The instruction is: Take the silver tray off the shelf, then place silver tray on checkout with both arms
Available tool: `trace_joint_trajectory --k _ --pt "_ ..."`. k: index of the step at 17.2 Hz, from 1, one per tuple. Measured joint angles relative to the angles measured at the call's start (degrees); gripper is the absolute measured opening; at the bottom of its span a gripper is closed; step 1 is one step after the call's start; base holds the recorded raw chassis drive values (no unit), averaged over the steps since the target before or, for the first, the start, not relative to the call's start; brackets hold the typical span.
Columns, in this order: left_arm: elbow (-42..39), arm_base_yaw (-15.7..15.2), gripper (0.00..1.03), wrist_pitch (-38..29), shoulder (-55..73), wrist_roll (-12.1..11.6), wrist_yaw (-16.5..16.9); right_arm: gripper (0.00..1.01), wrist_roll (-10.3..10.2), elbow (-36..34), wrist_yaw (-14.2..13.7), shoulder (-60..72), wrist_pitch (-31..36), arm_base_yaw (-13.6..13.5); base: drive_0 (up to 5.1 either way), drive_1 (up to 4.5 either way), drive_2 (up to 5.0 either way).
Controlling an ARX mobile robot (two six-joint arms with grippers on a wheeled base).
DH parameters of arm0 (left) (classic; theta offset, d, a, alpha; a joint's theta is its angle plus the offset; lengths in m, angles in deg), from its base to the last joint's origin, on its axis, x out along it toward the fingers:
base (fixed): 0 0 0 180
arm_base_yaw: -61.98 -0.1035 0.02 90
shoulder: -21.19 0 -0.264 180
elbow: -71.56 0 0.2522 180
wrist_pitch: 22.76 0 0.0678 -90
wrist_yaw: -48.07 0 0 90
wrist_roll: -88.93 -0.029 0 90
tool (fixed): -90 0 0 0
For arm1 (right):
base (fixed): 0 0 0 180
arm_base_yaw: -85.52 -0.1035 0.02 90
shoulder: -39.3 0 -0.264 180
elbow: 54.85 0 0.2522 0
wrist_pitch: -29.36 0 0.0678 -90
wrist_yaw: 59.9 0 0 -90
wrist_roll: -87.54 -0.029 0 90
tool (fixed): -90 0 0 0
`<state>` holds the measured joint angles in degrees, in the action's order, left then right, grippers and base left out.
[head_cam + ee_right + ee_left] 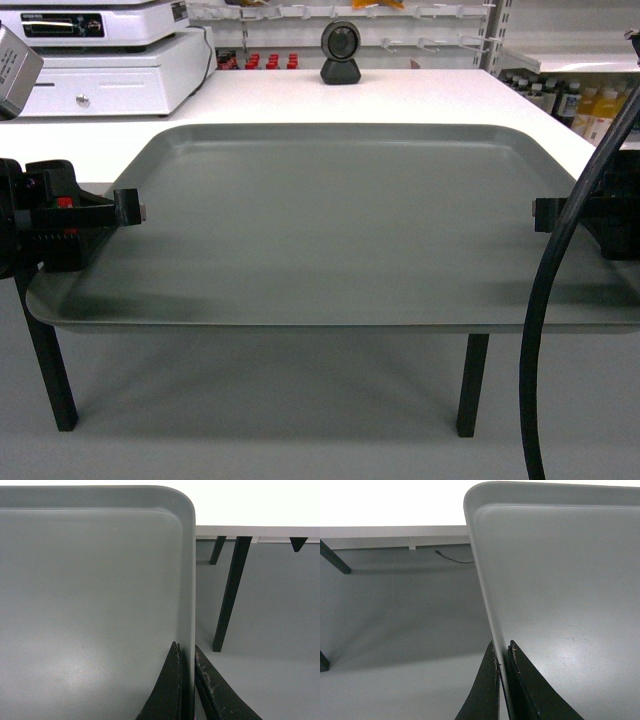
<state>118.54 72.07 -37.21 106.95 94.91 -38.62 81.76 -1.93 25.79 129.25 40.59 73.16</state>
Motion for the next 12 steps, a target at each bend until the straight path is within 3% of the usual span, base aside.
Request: trace_joint_trajectory --k 6,12 --pt "0.0 0.0 0.04 0.0 0.0 0.0 0.0 0.03 0.0 0.0 0.0 0.0 0.0 0.0 0.0 0.18 -0.2" --pt "0.0 0.0 0.04 0.0 0.0 0.0 0.0 0.03 0.0 0.0 0.0 0.0 0.0 0.0 0.0 4.13 -4.0"
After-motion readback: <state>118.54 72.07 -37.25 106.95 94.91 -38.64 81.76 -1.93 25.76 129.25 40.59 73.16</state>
